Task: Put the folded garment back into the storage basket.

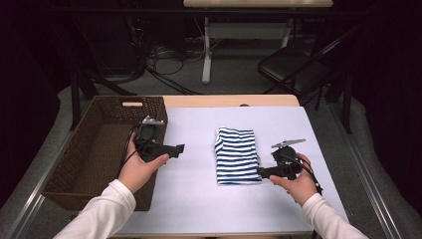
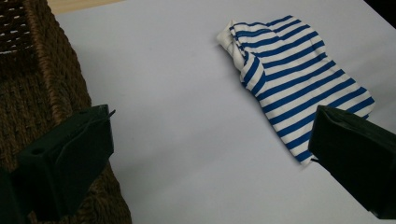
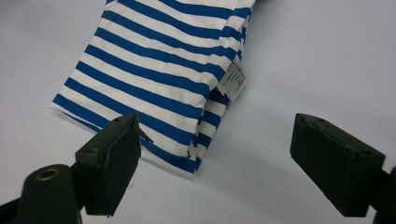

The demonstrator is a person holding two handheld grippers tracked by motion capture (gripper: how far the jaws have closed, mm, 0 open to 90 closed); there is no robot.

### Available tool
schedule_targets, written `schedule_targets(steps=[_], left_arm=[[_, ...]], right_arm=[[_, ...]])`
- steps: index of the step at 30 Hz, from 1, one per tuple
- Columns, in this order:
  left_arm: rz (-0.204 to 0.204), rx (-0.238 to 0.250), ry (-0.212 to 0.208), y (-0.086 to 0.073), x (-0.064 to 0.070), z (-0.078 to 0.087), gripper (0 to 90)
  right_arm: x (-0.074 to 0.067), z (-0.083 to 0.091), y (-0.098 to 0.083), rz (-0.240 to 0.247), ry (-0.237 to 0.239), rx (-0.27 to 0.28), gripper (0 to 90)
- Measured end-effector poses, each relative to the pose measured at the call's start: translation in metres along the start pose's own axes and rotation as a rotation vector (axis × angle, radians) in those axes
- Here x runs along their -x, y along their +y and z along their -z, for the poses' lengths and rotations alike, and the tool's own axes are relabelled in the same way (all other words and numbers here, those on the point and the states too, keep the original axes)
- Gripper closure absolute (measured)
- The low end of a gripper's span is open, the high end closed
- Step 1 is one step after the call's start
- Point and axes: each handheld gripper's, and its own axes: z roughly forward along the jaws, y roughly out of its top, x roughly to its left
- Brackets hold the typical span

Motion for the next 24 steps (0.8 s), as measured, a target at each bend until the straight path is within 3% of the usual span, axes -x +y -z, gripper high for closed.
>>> schedule_targets(steps=[12,24], left_arm=[[-0.039,-0.04,0.014,0.018,0.018,-0.018,0.2],[-0.06,-0.058,-0.003,0.032,0.034,-0.039,0.2]], right_arm=[[-0.005,-0.008,0.016,0.018,-0.01,-0.028,17.3],[-0.002,-0.013,0.031,0.003,-0.02,-0.05,17.5]])
